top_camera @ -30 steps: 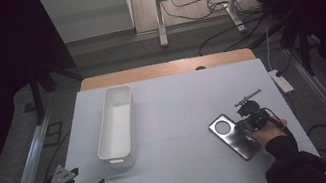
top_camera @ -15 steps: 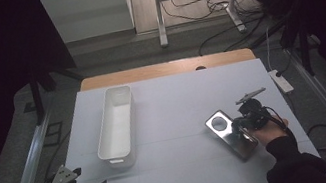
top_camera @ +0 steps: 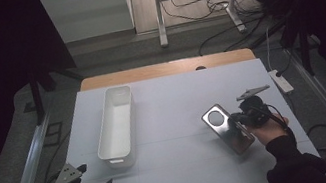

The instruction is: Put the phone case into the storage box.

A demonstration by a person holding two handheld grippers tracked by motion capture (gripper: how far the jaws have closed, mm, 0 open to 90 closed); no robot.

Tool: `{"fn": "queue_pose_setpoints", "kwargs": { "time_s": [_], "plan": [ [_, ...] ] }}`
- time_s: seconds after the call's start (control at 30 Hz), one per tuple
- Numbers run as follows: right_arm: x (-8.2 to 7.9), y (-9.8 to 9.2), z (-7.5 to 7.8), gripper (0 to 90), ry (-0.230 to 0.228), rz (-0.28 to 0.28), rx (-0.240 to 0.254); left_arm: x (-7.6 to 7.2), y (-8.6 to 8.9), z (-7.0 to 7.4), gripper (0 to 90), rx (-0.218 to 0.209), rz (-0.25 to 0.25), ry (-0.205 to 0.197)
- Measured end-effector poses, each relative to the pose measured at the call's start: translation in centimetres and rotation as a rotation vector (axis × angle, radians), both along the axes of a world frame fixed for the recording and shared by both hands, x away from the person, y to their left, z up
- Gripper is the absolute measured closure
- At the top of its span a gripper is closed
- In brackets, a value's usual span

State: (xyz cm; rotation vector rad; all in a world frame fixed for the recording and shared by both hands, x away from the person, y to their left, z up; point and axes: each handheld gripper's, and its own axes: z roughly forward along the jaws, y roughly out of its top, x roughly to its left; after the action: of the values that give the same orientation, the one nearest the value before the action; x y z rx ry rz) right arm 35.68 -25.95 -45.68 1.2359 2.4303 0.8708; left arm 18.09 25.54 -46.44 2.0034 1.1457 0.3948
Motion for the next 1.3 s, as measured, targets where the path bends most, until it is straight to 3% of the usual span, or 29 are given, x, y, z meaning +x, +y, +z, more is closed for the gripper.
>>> {"fn": "queue_pose_setpoints", "kwargs": {
  "time_s": [0.27,0.77,1.03,1.3],
  "plan": [
    [-0.1,0.3,1.0,89.0,-0.027,0.001,0.036,0.4,-1.0,0.7,0.0,-0.059,-0.022,-0.001],
    [0.1,1.1,2.2,89.0,-0.06,0.006,0.064,1.1,-2.6,2.0,0.2,-0.097,-0.076,-0.037],
    [0.2,1.7,2.6,89.0,-0.069,0.008,0.071,2.1,-3.9,2.6,0.2,-0.074,-0.103,-0.038],
    [0.3,2.4,3.0,89.0,-0.078,0.016,0.08,4.1,-5.7,2.9,0.2,-0.064,-0.138,-0.026]
  ]
}}
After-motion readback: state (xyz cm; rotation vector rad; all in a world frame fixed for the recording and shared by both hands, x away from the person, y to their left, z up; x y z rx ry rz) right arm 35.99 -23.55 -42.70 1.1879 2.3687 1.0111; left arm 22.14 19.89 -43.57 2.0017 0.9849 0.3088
